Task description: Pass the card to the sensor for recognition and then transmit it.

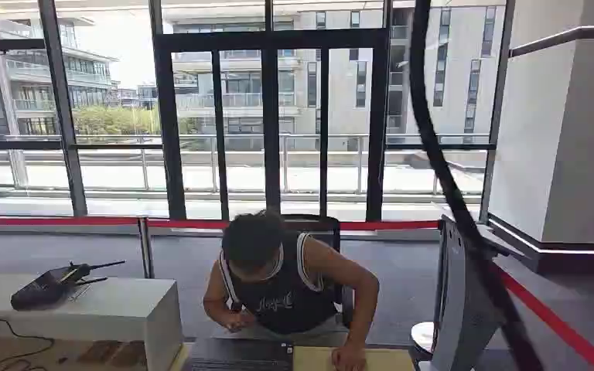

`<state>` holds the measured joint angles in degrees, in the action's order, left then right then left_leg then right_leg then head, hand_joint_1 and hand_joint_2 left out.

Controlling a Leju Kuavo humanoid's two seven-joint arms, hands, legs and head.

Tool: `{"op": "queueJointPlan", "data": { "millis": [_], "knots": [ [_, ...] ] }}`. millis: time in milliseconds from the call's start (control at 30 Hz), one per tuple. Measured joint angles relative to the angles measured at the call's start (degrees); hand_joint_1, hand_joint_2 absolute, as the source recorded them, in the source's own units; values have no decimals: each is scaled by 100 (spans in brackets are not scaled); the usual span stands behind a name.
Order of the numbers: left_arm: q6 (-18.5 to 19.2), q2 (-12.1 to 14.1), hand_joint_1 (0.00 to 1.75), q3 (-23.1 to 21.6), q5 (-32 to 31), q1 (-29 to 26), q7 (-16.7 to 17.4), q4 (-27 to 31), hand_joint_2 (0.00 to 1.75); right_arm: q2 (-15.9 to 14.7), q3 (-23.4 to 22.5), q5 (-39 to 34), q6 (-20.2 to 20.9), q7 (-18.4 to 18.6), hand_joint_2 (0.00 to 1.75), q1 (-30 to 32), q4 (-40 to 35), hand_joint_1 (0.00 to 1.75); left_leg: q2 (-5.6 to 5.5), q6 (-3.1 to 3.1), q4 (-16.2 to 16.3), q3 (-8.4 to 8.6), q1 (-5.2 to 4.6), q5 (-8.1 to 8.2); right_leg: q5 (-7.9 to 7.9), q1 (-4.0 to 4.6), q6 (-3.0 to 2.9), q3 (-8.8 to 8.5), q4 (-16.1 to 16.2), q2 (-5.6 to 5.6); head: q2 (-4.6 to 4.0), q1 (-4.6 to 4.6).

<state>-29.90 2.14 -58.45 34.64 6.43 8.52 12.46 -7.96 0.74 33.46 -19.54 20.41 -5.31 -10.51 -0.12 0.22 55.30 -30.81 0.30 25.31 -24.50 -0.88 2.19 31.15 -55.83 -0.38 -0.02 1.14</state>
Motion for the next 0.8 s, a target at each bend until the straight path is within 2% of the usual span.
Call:
{"op": "queueJointPlan", "data": {
  "millis": [800],
  "knots": [
    [-11,0,0,-4,-22,0,35,0,0,39,42,33,11,-2,0,0,0,0,0,0,0,0,0,0,0,0,0,0,0,0,0,2]
  ]
}}
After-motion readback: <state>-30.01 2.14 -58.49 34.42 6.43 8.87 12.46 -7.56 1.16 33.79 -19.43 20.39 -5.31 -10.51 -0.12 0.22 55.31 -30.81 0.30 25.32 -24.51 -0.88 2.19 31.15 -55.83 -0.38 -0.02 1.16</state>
